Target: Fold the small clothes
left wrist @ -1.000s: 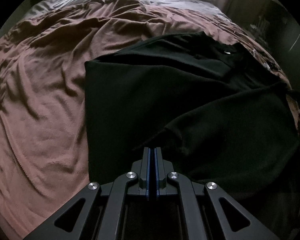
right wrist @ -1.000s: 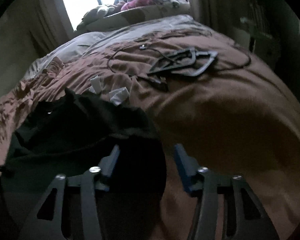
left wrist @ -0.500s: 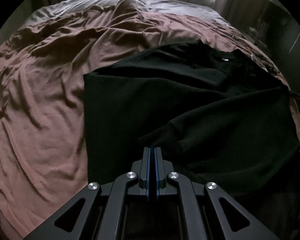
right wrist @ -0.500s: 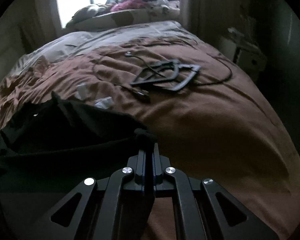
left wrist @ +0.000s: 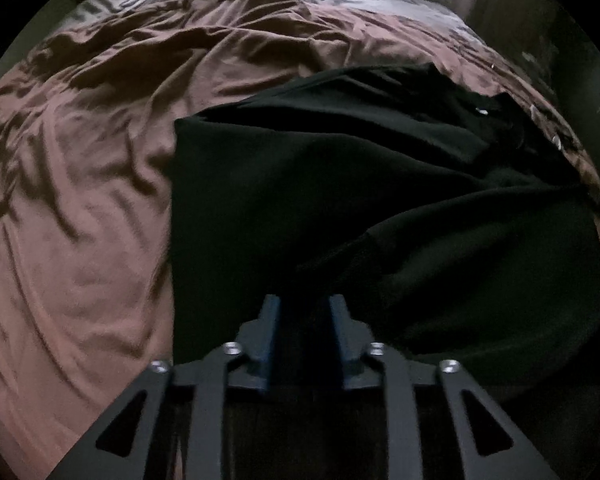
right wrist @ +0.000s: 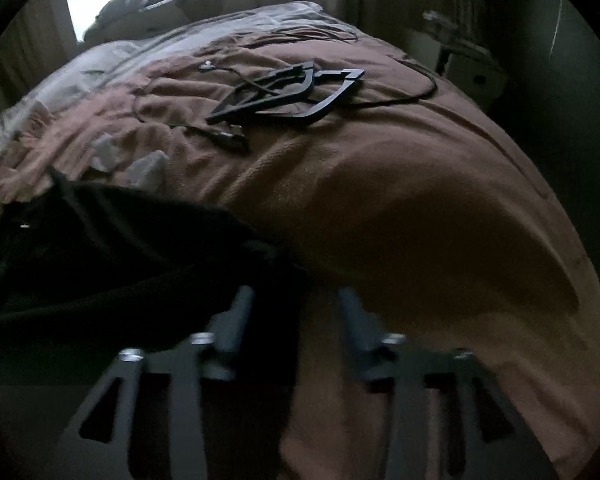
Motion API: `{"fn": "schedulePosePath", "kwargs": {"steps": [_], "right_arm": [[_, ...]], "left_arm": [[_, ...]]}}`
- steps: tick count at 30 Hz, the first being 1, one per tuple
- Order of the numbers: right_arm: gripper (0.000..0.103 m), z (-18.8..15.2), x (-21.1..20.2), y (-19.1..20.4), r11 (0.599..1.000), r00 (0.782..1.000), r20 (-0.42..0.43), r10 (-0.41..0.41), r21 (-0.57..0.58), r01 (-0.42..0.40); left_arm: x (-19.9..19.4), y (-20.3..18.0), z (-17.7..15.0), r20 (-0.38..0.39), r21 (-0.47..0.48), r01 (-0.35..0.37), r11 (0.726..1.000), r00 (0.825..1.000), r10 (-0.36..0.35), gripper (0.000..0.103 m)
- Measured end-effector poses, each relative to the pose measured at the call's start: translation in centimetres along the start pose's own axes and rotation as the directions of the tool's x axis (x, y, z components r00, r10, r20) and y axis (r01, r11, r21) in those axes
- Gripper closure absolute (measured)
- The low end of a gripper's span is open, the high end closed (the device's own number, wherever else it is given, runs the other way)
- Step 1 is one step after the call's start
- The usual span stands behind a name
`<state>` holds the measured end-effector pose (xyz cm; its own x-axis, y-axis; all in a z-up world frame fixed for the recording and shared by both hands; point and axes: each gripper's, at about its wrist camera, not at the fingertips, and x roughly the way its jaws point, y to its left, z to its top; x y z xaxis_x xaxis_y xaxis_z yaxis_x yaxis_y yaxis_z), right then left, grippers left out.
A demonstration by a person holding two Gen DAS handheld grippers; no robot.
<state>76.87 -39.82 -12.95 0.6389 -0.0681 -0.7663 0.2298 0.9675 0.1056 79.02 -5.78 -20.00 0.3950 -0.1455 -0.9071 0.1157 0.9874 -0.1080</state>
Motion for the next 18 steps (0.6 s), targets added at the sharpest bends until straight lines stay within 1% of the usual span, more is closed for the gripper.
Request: {"fn": "schedulePosePath", "kwargs": {"steps": [1,2,3,5,6,8,9,11,12,14,15,17,18], "right_arm": [[0.047,-0.2,-0.8,-0.4,1.000,1.000,0.000,0.023,0.005,-0.023],[0.046,-0.5,-1.6,-0.7,0.999,1.000,0.001,0.031,0.010,-0.031],[0.046,-0.8,-2.5,-1.1,0.999,0.999,0.002,0.040,0.015,-0.040],[0.046,-1.3,-4.5,-1.9,0.997,0.998,0.002,0.068,0.021,-0.068],[0.046,-1.4,-5.3,-2.2,0.997,0.997,0.002,0.071,0.020,-0.071],[0.045,-2.0,-7.4,-2.7,0.998,0.998,0.008,0.063,0.011,-0.064],[0.045,-2.2,-8.3,-2.9,0.998,0.998,0.012,0.059,0.007,-0.059],[0.037,-2.8,-11.0,-3.4,0.998,0.998,0.024,0.058,0.010,-0.058],[0.035,-3.0,-11.9,-3.5,0.998,0.998,0.029,0.062,0.015,-0.062],[0.024,-3.6,-14.5,-3.5,0.997,0.996,0.043,0.074,0.012,-0.074],[0.022,-4.0,-15.6,-3.4,0.997,0.996,0.050,0.073,0.004,-0.073],[0.017,-4.9,-18.0,-2.9,0.998,0.996,0.061,0.063,-0.017,-0.062],[0.015,-5.3,-18.9,-2.6,0.998,0.997,0.058,0.055,-0.020,-0.054]], "left_arm": [[-0.4,0.1,-0.2,0.001,-0.004,0.003,1.000,1.000,-0.003,0.063],[-0.9,0.0,-0.5,0.004,-0.005,0.010,1.000,1.000,-0.010,0.058],[-1.5,0.1,-0.7,0.011,-0.007,0.014,1.000,1.000,-0.014,0.055],[-2.8,0.2,-1.4,0.025,-0.020,0.020,1.000,0.999,-0.020,0.048],[-3.4,0.2,-1.7,0.030,-0.028,0.024,0.999,0.999,-0.024,0.046],[-5.2,0.4,-2.3,0.041,-0.047,0.037,0.998,0.999,-0.035,0.038],[-6.2,0.4,-2.6,0.047,-0.054,0.037,0.998,0.998,-0.034,0.035],[-8.3,0.4,-3.1,0.067,-0.065,0.031,0.997,0.997,-0.027,0.031],[-9.4,0.5,-3.5,0.081,-0.066,0.035,0.997,0.996,-0.030,0.028],[-12.0,0.6,-4.1,0.118,-0.067,0.039,0.997,0.993,-0.030,0.018],[-13.0,0.7,-4.3,0.135,-0.069,0.038,0.997,0.990,-0.028,0.016],[-15.6,0.9,-5.1,0.185,-0.077,0.037,0.996,0.983,-0.022,0.006],[-16.9,1.0,-5.6,0.210,-0.083,0.026,0.996,0.978,-0.008,0.002]]}}
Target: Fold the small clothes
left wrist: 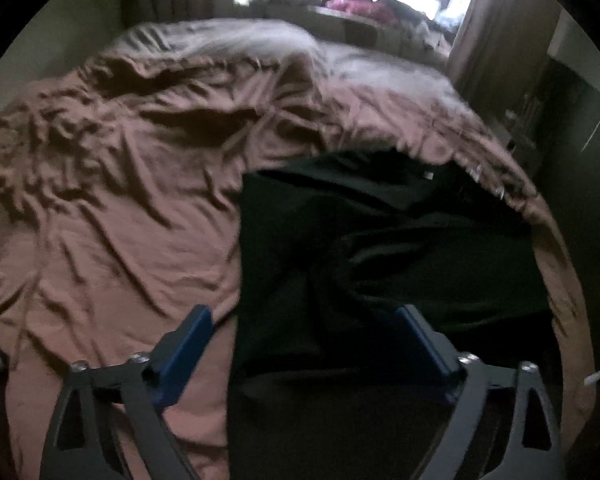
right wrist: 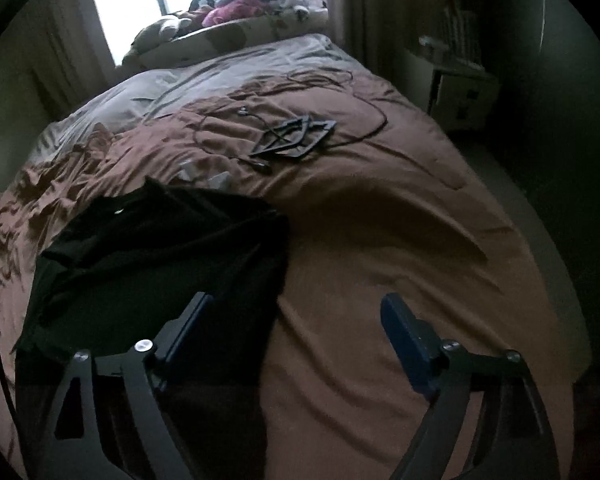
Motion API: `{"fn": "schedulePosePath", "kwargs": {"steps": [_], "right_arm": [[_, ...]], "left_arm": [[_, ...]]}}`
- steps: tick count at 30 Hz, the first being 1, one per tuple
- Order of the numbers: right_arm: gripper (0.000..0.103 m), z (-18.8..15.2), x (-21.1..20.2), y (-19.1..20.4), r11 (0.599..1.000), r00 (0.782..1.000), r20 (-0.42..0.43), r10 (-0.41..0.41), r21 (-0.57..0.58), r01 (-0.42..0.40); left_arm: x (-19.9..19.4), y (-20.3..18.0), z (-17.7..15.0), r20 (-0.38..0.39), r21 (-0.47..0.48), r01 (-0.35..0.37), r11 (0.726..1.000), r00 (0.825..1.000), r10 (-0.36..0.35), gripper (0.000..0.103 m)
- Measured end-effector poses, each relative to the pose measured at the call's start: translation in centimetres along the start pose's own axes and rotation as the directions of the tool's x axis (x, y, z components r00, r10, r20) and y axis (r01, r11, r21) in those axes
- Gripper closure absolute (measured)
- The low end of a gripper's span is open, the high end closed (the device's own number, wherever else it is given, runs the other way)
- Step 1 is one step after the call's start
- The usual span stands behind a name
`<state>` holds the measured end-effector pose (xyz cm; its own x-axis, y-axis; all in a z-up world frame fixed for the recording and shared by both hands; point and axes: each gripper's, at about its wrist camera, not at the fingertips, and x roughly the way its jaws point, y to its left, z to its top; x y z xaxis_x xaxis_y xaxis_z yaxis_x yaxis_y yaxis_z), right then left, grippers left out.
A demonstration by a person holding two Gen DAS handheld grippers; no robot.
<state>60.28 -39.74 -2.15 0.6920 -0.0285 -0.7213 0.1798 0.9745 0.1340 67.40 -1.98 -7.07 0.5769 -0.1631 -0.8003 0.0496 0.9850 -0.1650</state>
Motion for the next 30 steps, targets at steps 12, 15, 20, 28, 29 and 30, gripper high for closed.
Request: {"fn": "schedulePosePath", "kwargs": {"steps": [12,15,20,28,29,30], "right_arm": [[0.000,-4.9,-11.4,4.1,1.000,1.000,-0.002,0.004,-0.025,-0.004],[0.000,-5.8,-13.6,4.2,1.000,1.000,0.005,0.016,-0.015,-0.015],[0.000,-8.2,-15.8,4.4,0.998,0.998,0.010,0.069,-0.002,-0.069],[0.000,-12.5,-18.2,4.2,0.994,0.994,0.034,0.102,-0.040,-0.101],[0.000,-13.0,-18.7,4.2,0.994,0.994,0.039,0.101,-0.049,-0.100],[0.000,-13.6,-19.2,4.1,0.994,0.994,0.044,0.099,-0.059,-0.096]], "left_arm": [[-10.7,0.1,-3.0,0.127,0.022,-0.012,1.000,0.992,0.009,0.000],[-12.9,0.3,-4.7,0.157,0.023,-0.012,1.000,0.988,0.008,0.000],[-15.2,0.2,-8.1,0.189,0.053,-0.046,0.998,0.981,0.035,0.000],[-17.7,-0.3,-13.8,0.201,0.094,-0.050,0.994,0.979,0.030,0.000],[-18.1,-0.3,-14.3,0.203,0.091,-0.044,0.995,0.979,0.024,0.000],[-18.3,-0.3,-14.7,0.206,0.089,-0.039,0.995,0.978,0.020,0.000]]}}
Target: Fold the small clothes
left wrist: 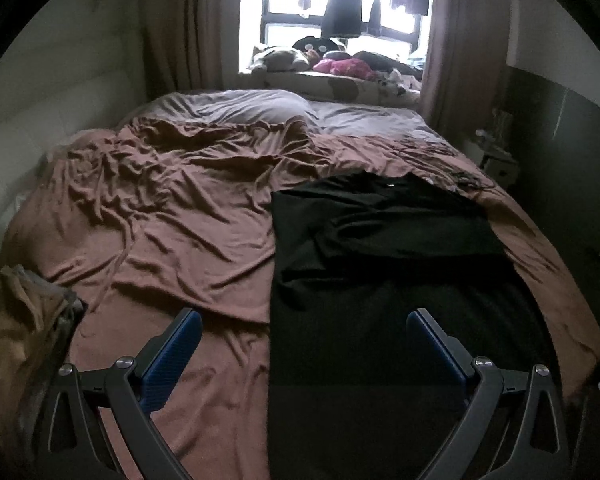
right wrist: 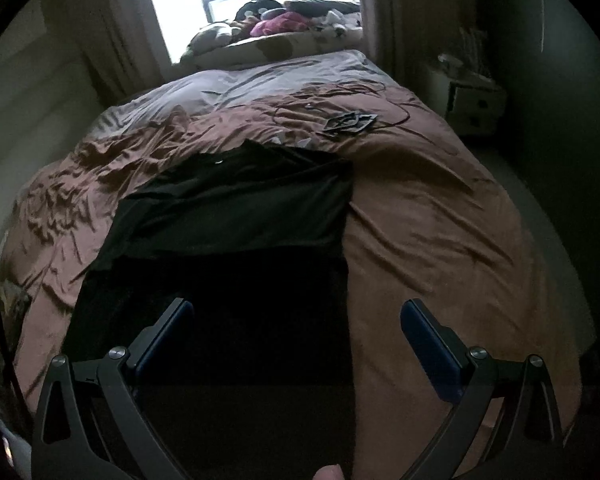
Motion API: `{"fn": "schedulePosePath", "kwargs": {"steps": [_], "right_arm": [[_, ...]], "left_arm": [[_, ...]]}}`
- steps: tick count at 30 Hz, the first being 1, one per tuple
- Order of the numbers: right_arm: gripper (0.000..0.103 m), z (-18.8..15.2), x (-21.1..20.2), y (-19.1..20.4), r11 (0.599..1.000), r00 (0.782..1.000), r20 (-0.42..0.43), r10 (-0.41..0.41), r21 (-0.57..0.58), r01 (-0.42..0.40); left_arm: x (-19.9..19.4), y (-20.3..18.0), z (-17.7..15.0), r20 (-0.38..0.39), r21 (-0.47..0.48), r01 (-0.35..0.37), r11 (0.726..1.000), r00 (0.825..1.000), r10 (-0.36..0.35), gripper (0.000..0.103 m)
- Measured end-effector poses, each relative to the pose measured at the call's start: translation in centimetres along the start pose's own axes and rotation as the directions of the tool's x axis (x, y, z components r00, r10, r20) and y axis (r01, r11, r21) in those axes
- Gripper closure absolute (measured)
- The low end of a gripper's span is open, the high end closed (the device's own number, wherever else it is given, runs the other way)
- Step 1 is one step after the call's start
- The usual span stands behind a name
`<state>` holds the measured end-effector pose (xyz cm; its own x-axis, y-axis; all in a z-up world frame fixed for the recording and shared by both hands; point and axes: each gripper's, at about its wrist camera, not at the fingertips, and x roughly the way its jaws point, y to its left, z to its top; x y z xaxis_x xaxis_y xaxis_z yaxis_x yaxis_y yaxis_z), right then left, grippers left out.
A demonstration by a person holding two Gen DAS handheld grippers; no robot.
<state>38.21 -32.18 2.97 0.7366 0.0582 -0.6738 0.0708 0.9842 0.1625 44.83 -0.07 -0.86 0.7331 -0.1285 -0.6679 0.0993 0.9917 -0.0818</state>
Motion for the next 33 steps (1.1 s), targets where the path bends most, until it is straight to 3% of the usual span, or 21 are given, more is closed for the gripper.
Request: {"fn": "schedulePosePath", "kwargs": {"steps": [14,20,24,28,30,33], "right_arm": [[0.001,-8.2,-6.3,-1.2,0.999,0.999,0.036,0.033,-0.024,-0.032],[0.001,-11.4,-8.8,-1.1,0.999,0.998,0.056,0.036,-0.012,-0.035],[0.001,-13.3,-9.2,-1.8,0.999,0.997,0.052,0.049,0.020,-0.050],[0.001,-15.1,-8.8,-2.2,0.997,0.998,0.039,0.058,0.044,-0.060],[0.003,-15.7,-8.6,-2.2,0.997,0.998,0.037,0.055,0.047,-0.057],[0.012,-16.9,-7.7,-2.1,0.996,0.997,0.018,0.070,0.062,-0.071]], "left_arm": [[-5.2,1.2,-6.6,0.047,-0.053,0.009,0.999,0.999,-0.007,0.000],[-7.1,2.5,-9.2,0.059,-0.086,0.047,0.995,0.997,-0.043,0.000],[-7.1,3.2,-10.6,0.049,-0.112,0.098,0.989,0.994,-0.093,0.000],[-6.4,3.6,-12.1,0.024,-0.114,0.098,0.989,0.995,-0.096,0.000],[-5.7,4.0,-12.8,0.006,-0.129,0.087,0.988,0.996,-0.087,0.003],[-4.2,4.5,-13.9,-0.047,-0.144,0.094,0.985,0.994,-0.102,0.016]]}}
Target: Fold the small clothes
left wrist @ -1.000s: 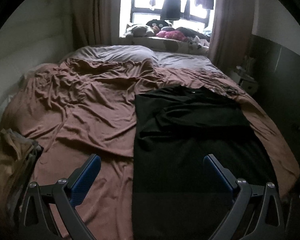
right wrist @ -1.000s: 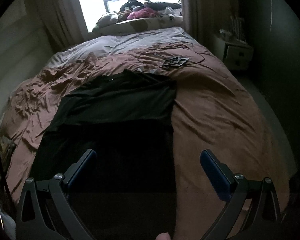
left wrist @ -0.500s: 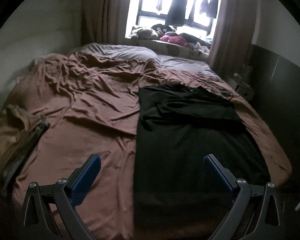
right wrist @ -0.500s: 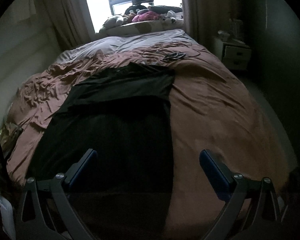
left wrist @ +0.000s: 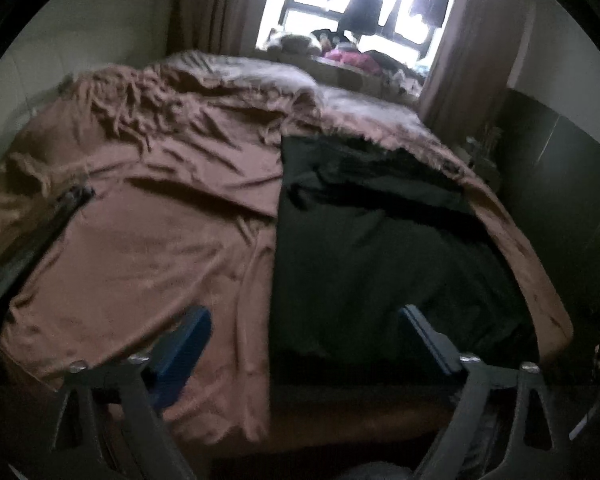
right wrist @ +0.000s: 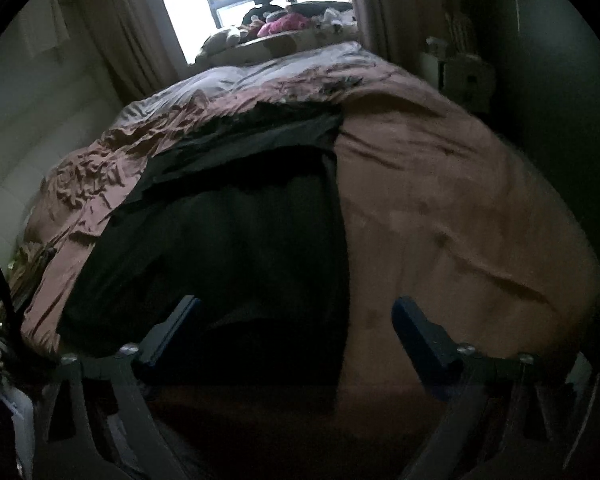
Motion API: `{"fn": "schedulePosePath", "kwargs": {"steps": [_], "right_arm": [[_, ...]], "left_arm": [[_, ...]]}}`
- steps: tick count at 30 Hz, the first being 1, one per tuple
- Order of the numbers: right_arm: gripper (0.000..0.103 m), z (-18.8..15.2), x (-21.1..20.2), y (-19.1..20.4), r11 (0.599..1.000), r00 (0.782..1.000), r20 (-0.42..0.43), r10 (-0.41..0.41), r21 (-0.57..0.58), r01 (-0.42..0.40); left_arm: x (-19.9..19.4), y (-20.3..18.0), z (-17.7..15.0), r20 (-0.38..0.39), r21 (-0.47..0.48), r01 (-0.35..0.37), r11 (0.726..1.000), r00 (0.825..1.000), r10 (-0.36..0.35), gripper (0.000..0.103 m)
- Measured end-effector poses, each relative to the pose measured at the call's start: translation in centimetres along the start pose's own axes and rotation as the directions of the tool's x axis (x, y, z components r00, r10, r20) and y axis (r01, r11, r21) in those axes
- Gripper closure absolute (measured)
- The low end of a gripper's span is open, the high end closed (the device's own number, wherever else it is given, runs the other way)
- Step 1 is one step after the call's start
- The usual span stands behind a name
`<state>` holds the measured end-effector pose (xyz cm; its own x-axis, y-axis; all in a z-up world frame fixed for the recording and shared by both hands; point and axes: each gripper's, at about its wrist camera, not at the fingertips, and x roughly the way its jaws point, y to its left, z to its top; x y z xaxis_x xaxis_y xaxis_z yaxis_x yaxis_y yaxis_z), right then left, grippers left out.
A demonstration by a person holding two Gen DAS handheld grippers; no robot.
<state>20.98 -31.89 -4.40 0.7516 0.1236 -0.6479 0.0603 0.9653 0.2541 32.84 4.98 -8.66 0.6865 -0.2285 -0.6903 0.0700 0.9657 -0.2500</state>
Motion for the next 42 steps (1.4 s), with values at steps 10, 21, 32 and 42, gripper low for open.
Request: {"fn": "schedulePosePath", "kwargs": {"steps": [10,21,32,42], "right_arm": [[0.031,-1.8,4.1,-1.8,0.993,0.995,-0.075,0.064,0.108,-0.056],[0.034,-3.1,7.6,-4.9,0.968,0.982,-0.119,0.143,0.226,-0.114],[0.046,-2.8,10.2,-6.1,0.950,0.970,-0.143,0.196,0.273,-0.152],[0.055,-5.6,10.2,-6.9,0.863,0.938,-0.037,0.346,0.404,-0.303]], "left_arm": [[4.7,2.6,-3.1,-0.154,-0.107,0.030,0.994,0.987,-0.046,0.035],[9.5,3.6,-4.4,-0.246,-0.202,0.113,0.973,0.956,-0.162,0.049],[12.3,4.5,-3.9,-0.270,-0.308,0.172,0.936,0.927,-0.260,0.053],[13.6,6.3,-3.9,-0.253,-0.405,0.241,0.882,0.897,-0.361,0.060]]}}
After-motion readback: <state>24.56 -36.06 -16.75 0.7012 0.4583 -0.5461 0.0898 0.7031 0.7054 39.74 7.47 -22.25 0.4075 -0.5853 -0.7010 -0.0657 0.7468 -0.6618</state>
